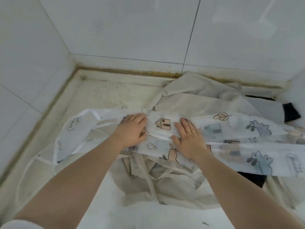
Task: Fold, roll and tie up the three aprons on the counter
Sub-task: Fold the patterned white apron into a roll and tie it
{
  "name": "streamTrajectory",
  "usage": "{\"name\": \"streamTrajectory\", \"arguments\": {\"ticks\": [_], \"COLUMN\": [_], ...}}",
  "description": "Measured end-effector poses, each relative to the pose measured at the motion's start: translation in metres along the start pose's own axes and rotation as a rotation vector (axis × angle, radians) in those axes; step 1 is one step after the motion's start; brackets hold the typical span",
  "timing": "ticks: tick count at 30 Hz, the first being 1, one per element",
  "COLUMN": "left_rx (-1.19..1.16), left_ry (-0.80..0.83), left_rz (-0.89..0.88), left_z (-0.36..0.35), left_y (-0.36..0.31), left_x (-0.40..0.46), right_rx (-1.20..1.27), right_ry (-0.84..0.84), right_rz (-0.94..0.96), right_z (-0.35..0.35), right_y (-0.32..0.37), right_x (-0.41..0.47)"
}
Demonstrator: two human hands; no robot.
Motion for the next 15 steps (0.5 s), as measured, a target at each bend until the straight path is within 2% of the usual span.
{"name": "streamTrajectory", "arguments": {"ticks": [4, 7, 8, 12, 15], "left_rx": [0.003, -0.104, -0.146, -0.314, -0.562], "left_ry": [0.021, 0.087, 0.103, 0.033, -0.106], "left_rz": [0.070, 0.068, 0.066, -0.073, -0.098], "left_z": [0.003, -0.005, -0.008, -0.010, 0.005], "left_y": [0.003, 0.007, 0.010, 0.016, 0.035], "left_x": [0.001, 0.007, 0.009, 0.007, -0.006], "right_rx": [-0.075, -0.106, -0.130, -0.097, -0.088], "right_ry": [-0.028, -0.014, -0.012, -0.020, 0.024], "right_rz": [-0.105, -0.251, -0.229, 0.151, 0.127], "right_z": [0.006, 0.017, 0.019, 0.005, 0.002], "right_y": [0.012, 0.038, 0.050, 0.094, 0.091], "right_x": [0.009, 0.024, 0.030, 0.045, 0.052]}}
Point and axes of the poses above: each hand's wrist, its own x-axis towards the middle knuckle, its own z-axis out of the back of the hand, y = z × x, the point moved 4 cm from there along x, towards the middle knuckle, and after that the axes turned 8 degrees about z, right-handed, at the moved point
